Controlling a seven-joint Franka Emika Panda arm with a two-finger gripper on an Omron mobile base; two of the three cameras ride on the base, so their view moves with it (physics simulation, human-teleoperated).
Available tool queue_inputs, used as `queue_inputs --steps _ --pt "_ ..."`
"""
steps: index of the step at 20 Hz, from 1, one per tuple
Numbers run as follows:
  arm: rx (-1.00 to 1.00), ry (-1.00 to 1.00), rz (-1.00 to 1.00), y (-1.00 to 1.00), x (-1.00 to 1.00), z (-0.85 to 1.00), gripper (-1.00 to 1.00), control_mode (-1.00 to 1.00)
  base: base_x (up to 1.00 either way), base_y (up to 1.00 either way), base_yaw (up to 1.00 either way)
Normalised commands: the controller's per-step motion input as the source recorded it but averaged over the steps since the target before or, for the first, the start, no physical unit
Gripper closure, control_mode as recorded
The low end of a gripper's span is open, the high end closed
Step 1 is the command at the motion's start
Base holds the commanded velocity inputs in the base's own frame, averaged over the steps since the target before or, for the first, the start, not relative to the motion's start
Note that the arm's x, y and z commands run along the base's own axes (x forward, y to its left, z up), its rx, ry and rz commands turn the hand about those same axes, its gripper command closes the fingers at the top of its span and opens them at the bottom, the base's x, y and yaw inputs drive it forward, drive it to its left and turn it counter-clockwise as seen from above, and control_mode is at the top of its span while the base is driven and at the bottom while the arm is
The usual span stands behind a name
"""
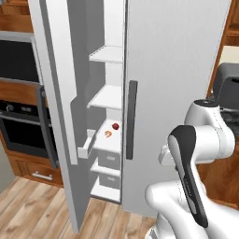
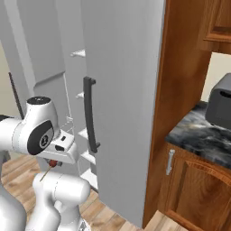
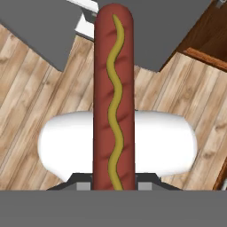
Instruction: Store the hot dog in the freezer for long-term storage. Close the freezer door after placing the cooked food.
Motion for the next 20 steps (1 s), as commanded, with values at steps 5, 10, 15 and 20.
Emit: queue_inputs --steps 5,10,15,20 --pt "0.0 0.0 0.0 0.0 0.0 0.0 1.0 1.0 0.3 0.36 0.41" --pt "0.0 0.0 0.0 0.0 0.0 0.0 1.0 1.0 0.31 0.12 0.04" --pt "0.0 0.0 0.0 0.0 0.0 0.0 1.0 1.0 0.61 0.09 0.0" --pt "0.0 0.0 0.0 0.0 0.0 0.0 1.0 1.0 0.49 0.05 0.0"
